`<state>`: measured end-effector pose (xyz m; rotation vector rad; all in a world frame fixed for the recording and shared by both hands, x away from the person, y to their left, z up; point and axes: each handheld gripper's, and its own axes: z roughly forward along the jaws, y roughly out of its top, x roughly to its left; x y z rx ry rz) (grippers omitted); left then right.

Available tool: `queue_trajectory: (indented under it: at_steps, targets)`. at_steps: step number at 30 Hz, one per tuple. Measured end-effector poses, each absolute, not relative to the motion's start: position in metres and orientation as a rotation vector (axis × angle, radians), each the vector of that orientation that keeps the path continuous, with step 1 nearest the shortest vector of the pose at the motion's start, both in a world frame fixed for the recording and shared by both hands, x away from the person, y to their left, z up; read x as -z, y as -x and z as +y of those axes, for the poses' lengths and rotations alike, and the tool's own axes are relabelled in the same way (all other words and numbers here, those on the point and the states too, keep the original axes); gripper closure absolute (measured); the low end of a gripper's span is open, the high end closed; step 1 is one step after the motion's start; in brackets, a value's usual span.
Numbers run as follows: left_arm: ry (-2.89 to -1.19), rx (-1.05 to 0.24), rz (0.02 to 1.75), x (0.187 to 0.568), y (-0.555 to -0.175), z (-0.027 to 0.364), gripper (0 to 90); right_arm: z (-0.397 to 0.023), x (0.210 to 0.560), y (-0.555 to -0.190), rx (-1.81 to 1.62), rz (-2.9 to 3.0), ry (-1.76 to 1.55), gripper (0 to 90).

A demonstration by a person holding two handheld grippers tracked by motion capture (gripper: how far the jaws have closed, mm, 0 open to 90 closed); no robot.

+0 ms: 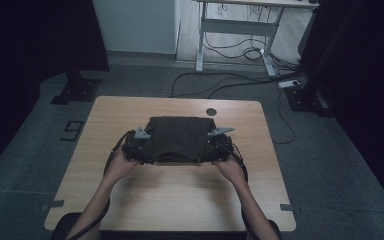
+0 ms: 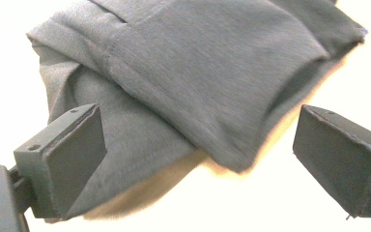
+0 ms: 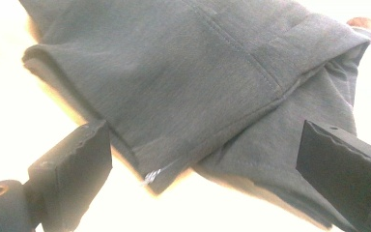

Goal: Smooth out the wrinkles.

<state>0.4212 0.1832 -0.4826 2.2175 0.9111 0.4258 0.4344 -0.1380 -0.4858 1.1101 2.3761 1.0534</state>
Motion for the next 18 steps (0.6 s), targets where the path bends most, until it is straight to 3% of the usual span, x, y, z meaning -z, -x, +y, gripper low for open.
queue_trajectory:
  at_steps: [10,18]
  targets:
    - [-2.174,-0.428,0.897,0.474,-0.387,0.203,2.7,-0.154,0.473,-0.403,-1.055,2.374,-1.049,2.5]
    - [-2.148,-0.448,0.939,0.494,-0.363,0.227,2.2,-0.174,0.48,-0.378,-1.039,2.357,-1.047,2.9]
